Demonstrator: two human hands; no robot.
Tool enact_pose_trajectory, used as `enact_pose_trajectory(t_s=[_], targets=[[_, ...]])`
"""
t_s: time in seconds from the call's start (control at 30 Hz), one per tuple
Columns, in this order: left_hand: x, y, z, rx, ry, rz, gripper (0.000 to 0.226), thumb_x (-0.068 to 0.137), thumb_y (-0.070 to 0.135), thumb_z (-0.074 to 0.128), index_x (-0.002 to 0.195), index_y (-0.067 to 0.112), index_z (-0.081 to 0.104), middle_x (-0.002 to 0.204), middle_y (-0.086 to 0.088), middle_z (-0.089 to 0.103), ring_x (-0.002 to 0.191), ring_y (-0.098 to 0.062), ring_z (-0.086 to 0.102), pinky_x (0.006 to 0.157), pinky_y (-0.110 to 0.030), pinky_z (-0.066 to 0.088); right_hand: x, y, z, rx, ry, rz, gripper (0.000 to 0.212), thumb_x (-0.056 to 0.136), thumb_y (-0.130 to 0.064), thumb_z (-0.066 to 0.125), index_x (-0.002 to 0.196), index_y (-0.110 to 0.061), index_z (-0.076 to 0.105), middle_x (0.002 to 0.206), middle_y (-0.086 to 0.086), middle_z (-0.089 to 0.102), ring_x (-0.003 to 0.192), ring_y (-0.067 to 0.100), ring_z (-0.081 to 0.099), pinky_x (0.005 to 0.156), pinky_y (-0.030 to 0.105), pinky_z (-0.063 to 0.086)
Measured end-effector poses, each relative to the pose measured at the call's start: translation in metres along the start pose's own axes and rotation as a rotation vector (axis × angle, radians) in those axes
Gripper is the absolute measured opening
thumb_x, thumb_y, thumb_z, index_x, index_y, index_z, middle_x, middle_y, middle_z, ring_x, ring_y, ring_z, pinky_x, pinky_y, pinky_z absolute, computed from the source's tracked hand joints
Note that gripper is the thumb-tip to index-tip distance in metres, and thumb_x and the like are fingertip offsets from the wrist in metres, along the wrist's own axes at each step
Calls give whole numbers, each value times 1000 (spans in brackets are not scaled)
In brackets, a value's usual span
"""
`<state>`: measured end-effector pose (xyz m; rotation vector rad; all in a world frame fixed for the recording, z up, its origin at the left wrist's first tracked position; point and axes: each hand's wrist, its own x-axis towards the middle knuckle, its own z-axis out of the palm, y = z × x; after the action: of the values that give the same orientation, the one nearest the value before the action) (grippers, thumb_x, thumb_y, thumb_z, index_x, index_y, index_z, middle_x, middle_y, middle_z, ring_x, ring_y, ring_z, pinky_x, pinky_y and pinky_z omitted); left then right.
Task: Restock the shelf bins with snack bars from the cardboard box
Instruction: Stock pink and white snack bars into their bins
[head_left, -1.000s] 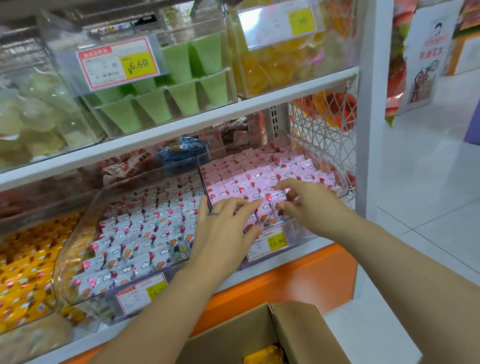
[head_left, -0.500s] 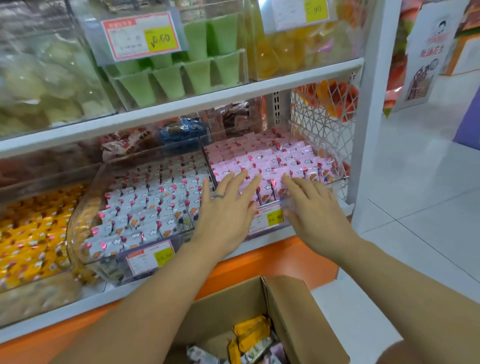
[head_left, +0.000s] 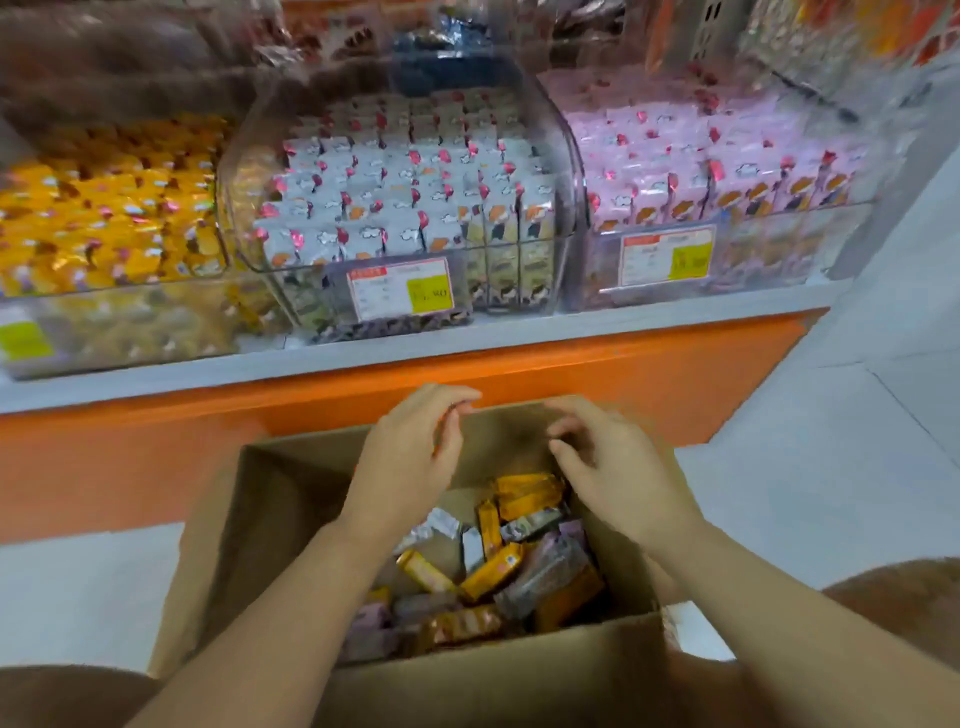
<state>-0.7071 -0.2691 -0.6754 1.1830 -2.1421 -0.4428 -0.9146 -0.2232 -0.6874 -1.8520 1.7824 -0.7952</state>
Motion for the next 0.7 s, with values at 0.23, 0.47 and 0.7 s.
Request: enact_pose_trajectory(t_s=[0.23,0.47,0.7], targets=[[-44,-80,35,-49,-340,-382,26,96,13,49,116,25,62,103,12,61,97,-4,59,87,-25,49,3,29,58,57,-426,246,48,93,-15,57,138,-24,42,108,-4,57,112,13,54,97,24,42],[-88,-137,51,-53,-520,-656,28,91,10,57,113,26,65,105,10,66,95,-1,57,85,-13,40,4,55,91,44,-560,362,57,91,-13,60,142,-24,37,120,1,58,115,16,54,90,19,40],[-114,-173,32,-69,-852,-889,39,89,5,62,126,16,58,126,-3,59,106,-13,57,87,-25,51,16,43,125,68,-579,335,56,91,-17,62,141,-26,39,115,-4,58,114,12,54,91,21,43]])
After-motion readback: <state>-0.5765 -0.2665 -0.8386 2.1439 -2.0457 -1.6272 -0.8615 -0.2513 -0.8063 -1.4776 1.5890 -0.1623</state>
